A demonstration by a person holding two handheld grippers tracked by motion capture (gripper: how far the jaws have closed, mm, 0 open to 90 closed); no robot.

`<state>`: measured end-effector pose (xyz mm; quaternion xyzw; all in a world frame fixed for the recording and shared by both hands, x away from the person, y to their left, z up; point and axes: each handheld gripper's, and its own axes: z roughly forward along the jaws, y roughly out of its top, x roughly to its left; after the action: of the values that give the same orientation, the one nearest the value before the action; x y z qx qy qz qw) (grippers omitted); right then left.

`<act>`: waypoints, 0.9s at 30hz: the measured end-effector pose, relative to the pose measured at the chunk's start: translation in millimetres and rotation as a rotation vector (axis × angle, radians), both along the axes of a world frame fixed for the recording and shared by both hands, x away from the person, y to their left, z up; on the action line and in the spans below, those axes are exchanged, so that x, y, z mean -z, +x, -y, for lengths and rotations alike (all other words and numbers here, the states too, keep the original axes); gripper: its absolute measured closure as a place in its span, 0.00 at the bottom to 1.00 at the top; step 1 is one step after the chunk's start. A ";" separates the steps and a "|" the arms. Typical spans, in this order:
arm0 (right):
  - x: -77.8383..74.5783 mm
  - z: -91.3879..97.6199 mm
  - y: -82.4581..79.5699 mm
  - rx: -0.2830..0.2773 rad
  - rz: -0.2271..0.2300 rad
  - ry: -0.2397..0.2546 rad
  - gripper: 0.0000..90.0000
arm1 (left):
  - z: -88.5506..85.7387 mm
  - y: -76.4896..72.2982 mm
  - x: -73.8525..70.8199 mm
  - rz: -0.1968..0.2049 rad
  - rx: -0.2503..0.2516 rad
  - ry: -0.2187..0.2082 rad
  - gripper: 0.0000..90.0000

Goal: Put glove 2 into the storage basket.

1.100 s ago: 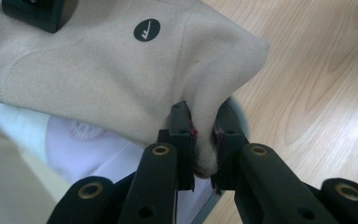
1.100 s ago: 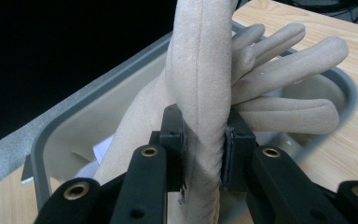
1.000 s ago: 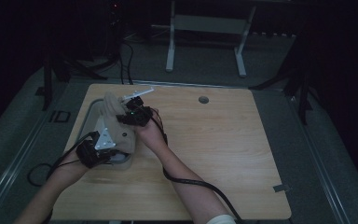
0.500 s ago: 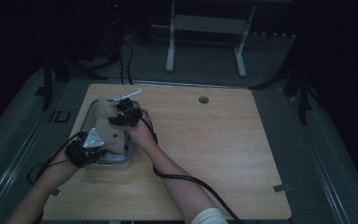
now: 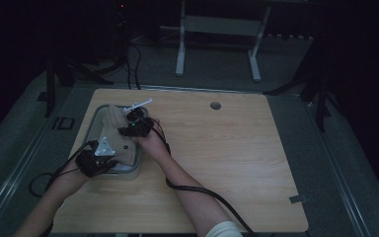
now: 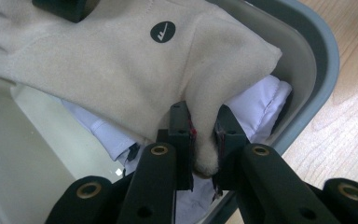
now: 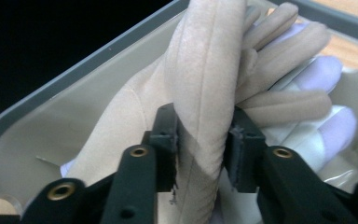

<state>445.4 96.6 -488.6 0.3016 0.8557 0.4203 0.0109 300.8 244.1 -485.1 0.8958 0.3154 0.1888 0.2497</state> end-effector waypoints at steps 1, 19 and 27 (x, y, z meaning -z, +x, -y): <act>-0.9 1.5 0.2 -0.010 0.009 0.002 0.72 | -0.3 -0.1 0.3 0.001 0.000 -0.001 0.90; -21.3 24.4 8.0 0.062 0.042 -0.007 0.46 | -4.9 0.3 -10.3 -0.026 -0.040 -0.114 0.56; -31.4 34.2 1.1 0.026 0.044 0.010 0.26 | -4.3 1.3 -29.2 0.026 -0.106 -0.212 0.18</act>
<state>446.5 62.4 -457.2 0.3032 0.8491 0.4312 0.0338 302.2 248.3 -455.9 0.8438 0.3774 0.1791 0.3367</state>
